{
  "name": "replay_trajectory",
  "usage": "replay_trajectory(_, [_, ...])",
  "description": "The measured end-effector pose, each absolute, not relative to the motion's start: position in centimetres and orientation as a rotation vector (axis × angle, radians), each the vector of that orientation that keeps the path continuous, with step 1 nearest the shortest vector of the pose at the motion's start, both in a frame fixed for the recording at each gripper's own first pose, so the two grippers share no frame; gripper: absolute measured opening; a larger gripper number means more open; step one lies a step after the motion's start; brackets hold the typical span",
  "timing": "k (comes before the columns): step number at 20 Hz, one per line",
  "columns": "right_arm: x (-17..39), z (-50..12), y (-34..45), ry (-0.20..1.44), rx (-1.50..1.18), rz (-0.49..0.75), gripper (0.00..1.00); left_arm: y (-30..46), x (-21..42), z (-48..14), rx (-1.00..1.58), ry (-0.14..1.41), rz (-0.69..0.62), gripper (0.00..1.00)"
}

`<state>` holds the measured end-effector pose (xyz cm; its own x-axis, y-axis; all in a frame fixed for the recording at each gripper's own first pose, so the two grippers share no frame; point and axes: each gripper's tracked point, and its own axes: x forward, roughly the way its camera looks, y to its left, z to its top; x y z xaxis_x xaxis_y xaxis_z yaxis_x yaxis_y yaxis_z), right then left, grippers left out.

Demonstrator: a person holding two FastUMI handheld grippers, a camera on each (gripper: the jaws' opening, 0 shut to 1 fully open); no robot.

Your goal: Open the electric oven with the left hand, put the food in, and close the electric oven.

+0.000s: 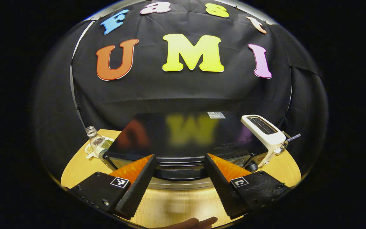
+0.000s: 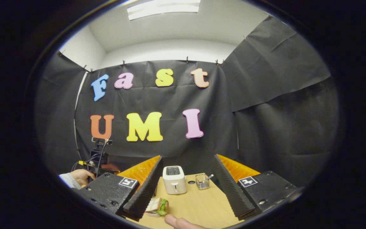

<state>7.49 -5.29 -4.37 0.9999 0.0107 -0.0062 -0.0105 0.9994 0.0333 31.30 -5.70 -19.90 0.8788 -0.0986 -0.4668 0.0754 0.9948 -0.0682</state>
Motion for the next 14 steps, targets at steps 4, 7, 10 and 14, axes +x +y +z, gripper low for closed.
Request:
replay_trajectory(4, [7.0, -4.5, -5.1, 0.011, 0.027, 0.011, 0.9, -5.7, 29.6, -20.0, -0.059, 0.514, -0.088, 1.0])
replay_trajectory(7, [6.6, -4.6, -4.9, 0.014, 0.024, 0.012, 0.9, -5.7, 27.7, -20.2, -0.054, 0.52, -0.09, 0.92])
replay_trajectory(10, [6.1, -4.6, -4.6, 0.017, 0.023, 0.017, 1.0, -5.6, 25.1, -20.8, -0.05, 0.53, -0.094, 1.0])
replay_trajectory(14, [5.3, -4.5, -4.4, 0.015, 0.02, 0.018, 0.9, -5.4, 21.9, -22.5, -0.047, 0.543, -0.096, 0.99])
